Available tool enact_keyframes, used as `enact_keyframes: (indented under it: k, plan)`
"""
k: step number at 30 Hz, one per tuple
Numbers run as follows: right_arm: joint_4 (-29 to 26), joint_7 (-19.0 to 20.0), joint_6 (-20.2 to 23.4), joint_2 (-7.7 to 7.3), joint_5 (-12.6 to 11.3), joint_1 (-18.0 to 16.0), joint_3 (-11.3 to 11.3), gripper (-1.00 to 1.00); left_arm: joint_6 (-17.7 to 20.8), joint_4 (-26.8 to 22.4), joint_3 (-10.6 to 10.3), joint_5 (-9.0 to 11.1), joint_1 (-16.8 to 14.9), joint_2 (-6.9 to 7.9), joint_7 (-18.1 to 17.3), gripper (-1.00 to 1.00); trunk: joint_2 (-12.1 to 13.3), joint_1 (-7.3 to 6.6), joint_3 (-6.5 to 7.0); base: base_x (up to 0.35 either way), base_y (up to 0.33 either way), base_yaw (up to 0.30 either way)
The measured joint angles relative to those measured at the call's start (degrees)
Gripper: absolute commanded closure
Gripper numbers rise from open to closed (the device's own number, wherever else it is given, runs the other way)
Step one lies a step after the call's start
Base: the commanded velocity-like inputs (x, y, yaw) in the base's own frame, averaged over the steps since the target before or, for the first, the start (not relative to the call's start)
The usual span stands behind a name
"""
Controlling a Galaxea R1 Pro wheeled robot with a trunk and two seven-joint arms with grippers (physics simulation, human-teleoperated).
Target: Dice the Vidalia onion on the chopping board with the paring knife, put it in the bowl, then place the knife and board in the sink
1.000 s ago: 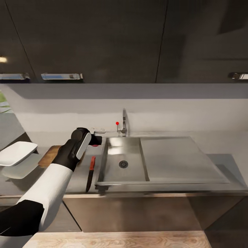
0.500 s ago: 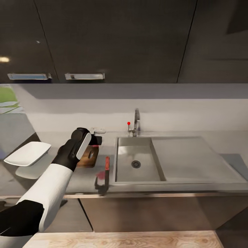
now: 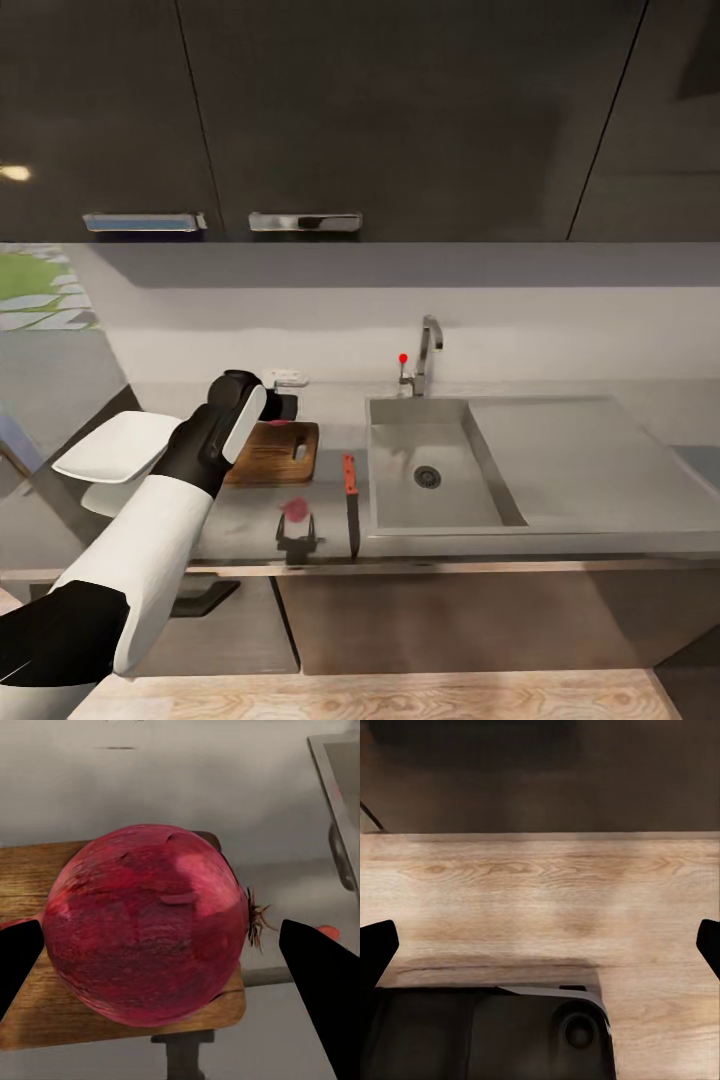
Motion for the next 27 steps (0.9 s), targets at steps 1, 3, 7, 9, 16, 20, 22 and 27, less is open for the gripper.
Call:
enact_keyframes:
  k: [1, 3, 7, 9, 16, 20, 22, 27]
  plan:
    - [-0.01, 0.0, 0.0, 0.0, 0.0, 0.0, -0.01, -1.0, 0.0, -0.02, 0.0, 0.02, 0.0, -0.01, 0.0, 1.0, 0.0, 0.0, 0.0, 0.0, 0.037, 0.0]
    - [-0.01, 0.0, 0.0, 0.0, 0.0, 0.0, 0.0, -1.0, 0.0, -0.05, 0.0, 0.0, 0.0, -0.02, 0.0, 1.0, 0.0, 0.0, 0.0, 0.0, 0.019, 0.0]
    - [-0.03, 0.0, 0.0, 0.0, 0.0, 0.0, 0.01, -1.0, 0.0, -0.06, 0.0, -0.01, 0.0, -0.03, 0.0, 1.0, 0.0, 0.0, 0.0, 0.0, 0.006, 0.0]
    - [-0.02, 0.0, 0.0, 0.0, 0.0, 0.0, 0.0, -1.0, 0.0, -0.17, 0.0, -0.02, 0.0, -0.03, 0.0, 1.0, 0.0, 0.0, 0.0, 0.0, 0.001, 0.0]
    - [0.01, 0.0, 0.0, 0.0, 0.0, 0.0, 0.02, -1.0, 0.0, -0.08, 0.0, -0.04, 0.0, -0.01, 0.0, 1.0, 0.0, 0.0, 0.0, 0.0, 0.0, 0.0]
    - [-0.02, 0.0, 0.0, 0.0, 0.0, 0.0, 0.02, -1.0, 0.0, -0.03, 0.0, 0.0, 0.0, 0.05, 0.0, 1.0, 0.0, 0.0, 0.0, 0.0, 0.0, 0.0]
    - [0.0, 0.0, 0.0, 0.0, 0.0, 0.0, 0.04, -1.0, 0.0, 0.0, 0.0, -0.01, 0.0, 0.05, 0.0, 1.0, 0.0, 0.0, 0.0, -0.002, 0.0, 0.0]
    - [-0.03, 0.0, 0.0, 0.0, 0.0, 0.0, 0.0, -1.0, 0.0, 0.11, 0.0, -0.05, 0.0, 0.05, -0.01, 1.0, 0.01, 0.01, 0.01, -0.08, 0.042, 0.0]
